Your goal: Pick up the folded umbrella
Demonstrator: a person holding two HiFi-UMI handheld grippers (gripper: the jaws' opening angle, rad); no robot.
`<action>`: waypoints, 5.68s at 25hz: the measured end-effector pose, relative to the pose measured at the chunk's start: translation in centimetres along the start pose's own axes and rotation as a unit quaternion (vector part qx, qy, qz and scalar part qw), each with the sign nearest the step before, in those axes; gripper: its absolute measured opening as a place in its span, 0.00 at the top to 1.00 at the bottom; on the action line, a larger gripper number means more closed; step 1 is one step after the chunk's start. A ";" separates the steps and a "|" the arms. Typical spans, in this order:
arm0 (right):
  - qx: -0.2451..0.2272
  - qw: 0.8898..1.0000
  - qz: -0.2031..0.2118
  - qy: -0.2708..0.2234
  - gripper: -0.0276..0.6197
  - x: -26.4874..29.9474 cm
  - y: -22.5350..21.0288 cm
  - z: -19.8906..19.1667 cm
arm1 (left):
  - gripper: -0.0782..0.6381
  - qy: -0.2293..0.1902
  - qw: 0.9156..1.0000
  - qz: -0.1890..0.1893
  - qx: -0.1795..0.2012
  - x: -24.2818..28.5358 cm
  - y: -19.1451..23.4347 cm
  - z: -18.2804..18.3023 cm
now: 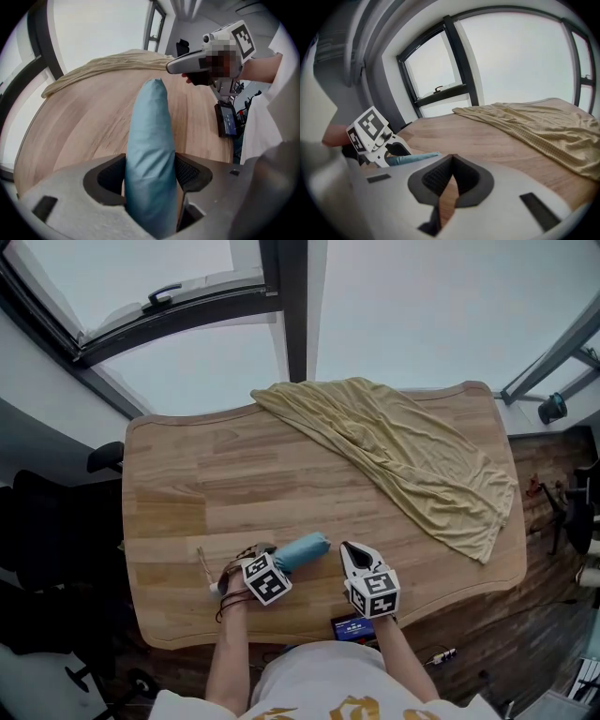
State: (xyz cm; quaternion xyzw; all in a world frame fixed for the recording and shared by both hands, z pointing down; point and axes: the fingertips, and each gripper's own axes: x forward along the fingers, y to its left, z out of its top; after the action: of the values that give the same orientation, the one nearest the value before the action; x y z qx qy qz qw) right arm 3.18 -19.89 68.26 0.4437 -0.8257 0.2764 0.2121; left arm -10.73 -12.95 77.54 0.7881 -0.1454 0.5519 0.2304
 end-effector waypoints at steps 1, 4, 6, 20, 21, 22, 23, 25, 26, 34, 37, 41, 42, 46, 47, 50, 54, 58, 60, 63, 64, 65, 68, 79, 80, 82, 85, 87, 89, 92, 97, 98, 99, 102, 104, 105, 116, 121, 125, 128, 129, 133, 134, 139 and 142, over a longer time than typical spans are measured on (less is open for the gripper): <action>0.001 1.000 0.002 0.000 0.94 0.0 0.0 0.0 | 0.46 0.003 1.000 0.000 -0.002 0.1 0.0 0.0; 0.004 1.000 0.001 0.002 0.94 0.1 -0.1 -0.2 | 0.46 0.011 1.000 -0.004 -0.008 0.6 -0.1 -0.1; 0.005 1.000 0.000 0.003 0.94 0.1 -0.1 -0.3 | 0.46 0.016 1.000 0.001 -0.013 0.8 -0.1 -0.1; 0.011 1.000 -0.001 0.004 0.94 0.2 0.2 -1.0 | 0.46 0.015 0.998 0.046 -0.034 1.4 0.4 0.1; 0.011 1.000 0.001 0.004 0.94 0.2 0.3 -1.0 | 0.46 0.013 0.998 0.046 -0.036 1.4 0.5 0.1; 0.010 1.000 0.002 0.003 0.94 0.2 0.4 -0.9 | 0.46 0.012 0.998 0.045 -0.037 1.3 0.5 0.1; 0.009 1.000 0.004 0.002 0.94 0.2 0.5 -0.9 | 0.46 0.013 0.998 0.046 -0.037 1.3 0.5 0.1; 0.004 1.000 0.008 0.002 0.94 0.0 0.7 -0.7 | 0.46 0.016 0.998 0.046 -0.038 1.3 0.6 0.1; 0.001 1.000 0.009 0.001 0.94 -0.1 0.7 -0.7 | 0.46 0.016 0.998 0.046 -0.039 1.2 0.6 0.1; 0.002 1.000 0.006 -0.010 0.94 -0.9 0.1 -0.1 | 0.48 0.013 0.998 0.058 -0.019 1.2 0.4 0.2; 0.002 1.000 0.004 -0.014 0.94 -1.1 -0.1 0.2 | 0.49 0.011 0.998 0.067 -0.015 1.1 0.4 0.2; 0.000 1.000 0.004 -0.017 0.94 -1.4 -0.2 0.4 | 0.49 0.001 0.997 0.082 -0.015 0.5 0.7 0.5; -0.001 1.000 0.004 -0.019 0.94 -1.4 -0.2 0.5 | 0.49 -0.008 0.996 0.084 -0.021 0.2 0.7 0.7; -0.005 1.000 0.007 -0.022 0.94 -1.6 0.1 0.7 | 0.49 -0.053 0.994 0.084 -0.056 -1.7 0.5 2.1; -0.006 1.000 0.008 -0.023 0.94 -1.6 0.2 0.9 | 0.49 -0.064 0.992 0.085 -0.064 -2.3 0.6 2.4; -0.005 1.000 0.011 -0.027 0.94 -1.7 0.3 1.3 | 0.49 -0.097 0.987 0.085 -0.091 -3.8 0.9 3.5; -0.007 0.999 0.013 -0.030 0.94 -2.0 0.5 1.5 | 0.49 -0.148 0.974 0.121 -0.119 -5.8 2.1 4.5; -0.003 0.999 0.020 -0.029 0.94 -2.2 0.5 1.6 | 0.49 -0.199 0.955 0.143 -0.166 -7.3 3.4 4.9; -0.002 0.999 0.020 -0.029 0.94 -2.2 0.3 1.6 | 0.49 -0.221 0.947 0.140 -0.187 -8.1 3.8 5.2; -0.005 0.999 0.018 -0.031 0.94 -2.1 0.2 1.9 | 0.49 -0.249 0.936 0.141 -0.207 -9.3 4.3 5.9; -0.008 0.999 0.018 -0.031 0.94 -2.1 0.2 2.0 | 0.49 -0.256 0.933 0.141 -0.212 -9.5 4.4 6.0; -0.010 0.999 0.019 -0.032 0.94 -2.1 0.2 2.1 | 0.49 -0.262 0.930 0.140 -0.216 -9.6 4.4 6.2; -0.015 0.999 0.022 -0.034 0.94 -2.1 0.3 2.4 | 0.49 -0.277 0.924 0.138 -0.223 -10.0 4.3 6.8; -0.028 0.997 0.026 -0.062 0.94 -3.8 1.0 4.2 | 0.49 -0.345 0.901 0.122 -0.232 -11.7 2.5 8.4; -0.031 0.997 0.025 -0.066 0.94 -4.0 1.0 4.4 | 0.49 -0.351 0.899 0.120 -0.232 -11.9 2.2 8.6; -0.036 0.996 0.024 -0.074 0.94 -4.5 1.1 4.8 | 0.49 -0.362 0.896 0.119 -0.230 -12.3 1.7 8.8; -0.045 0.995 0.022 -0.087 0.94 -5.2 1.6 5.3 | 0.49 -0.379 0.889 0.128 -0.221 -13.1 0.9 8.9; -0.052 0.994 0.019 -0.096 0.94 -5.7 2.0 5.7 | 0.49 -0.395 0.882 0.135 -0.218 -13.7 0.3 8.8; -0.057 0.993 0.016 -0.105 0.94 -6.4 2.3 6.0 | 0.49 -0.411 0.874 0.140 -0.218 -14.5 -0.3 8.7; -0.067 0.991 0.015 -0.116 0.94 -7.3 3.0 6.5 | 0.49 -0.435 0.861 0.149 -0.218 -15.7 -1.0 8.4; -0.079 0.988 0.016 -0.132 0.94 -8.8 3.8 7.2 | 0.49 -0.473 0.838 0.156 -0.224 -17.6 -2.0 8.0; -0.081 0.988 0.015 -0.134 0.94 -9.1 3.9 7.3 | 0.49 -0.477 0.836 0.155 -0.225 -17.8 -2.2 8.0; -0.083 0.987 0.014 -0.137 0.94 -9.4 4.1 7.4 | 0.49 -0.479 0.834 0.155 -0.225 -18.1 -2.5 7.9; -0.089 0.985 0.013 -0.146 0.94 -10.3 4.6 7.7 | 0.49 -0.486 0.830 0.160 -0.222 -18.7 -3.3 7.8; -0.094 0.984 0.013 -0.153 0.94 -10.9 5.0 7.9 | 0.49 -0.495 0.825 0.165 -0.219 -19.2 -3.8 7.7; -0.097 0.983 0.012 -0.156 0.94 -11.2 5.2 8.0 | 0.49 -0.500 0.821 0.167 -0.217 -19.6 -4.0 7.6; -0.123 0.970 -0.001 -0.208 0.94 -15.1 7.2 9.6 | 0.49 -0.575 0.771 0.198 -0.187 -25.1 -7.5 6.7; -0.117 0.966 0.012 -0.229 0.94 -16.9 8.7 10.3 | 0.49 -0.600 0.751 0.197 -0.191 -26.6 -8.9 6.0; -0.124 0.965 0.011 -0.230 0.94 -17.4 9.3 10.1 | 0.49 -0.609 0.743 0.204 -0.189 -27.4 -9.6 5.2; -0.123 0.966 0.006 -0.226 0.94 -17.5 9.4 9.7 | 0.49 -0.616 0.738 0.209 -0.181 -28.2 -10.0 4.6; -0.123 0.966 0.005 -0.227 0.94 -17.5 9.4 9.6 | 0.49 -0.619 0.735 0.210 -0.181 -28.4 -10.0 4.5; -0.125 0.965 0.000 -0.229 0.94 -17.6 9.3 9.5 | 0.49 -0.630 0.725 0.209 -0.184 -28.9 -10.2 4.2; -0.124 0.965 -0.001 -0.229 0.94 -17.7 9.3 9.5 | 0.49 -0.630 0.725 0.208 -0.183 -29.0 -10.2 4.2; -0.128 0.965 -0.004 -0.229 0.94 -18.1 9.9 9.7 | 0.49 -0.630 0.726 0.207 -0.183 -29.3 -10.3 3.8; -0.132 0.965 -0.006 -0.227 0.94 -18.2 9.9 9.6 | 0.49 -0.632 0.724 0.207 -0.183 -29.4 -10.4 3.7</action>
State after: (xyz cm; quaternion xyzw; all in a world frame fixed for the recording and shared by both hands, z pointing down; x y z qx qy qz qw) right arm 3.15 -10.31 47.49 0.4682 -0.8785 0.0553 0.0772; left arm -13.00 -6.79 46.83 0.8470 -0.5154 -0.0771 0.1049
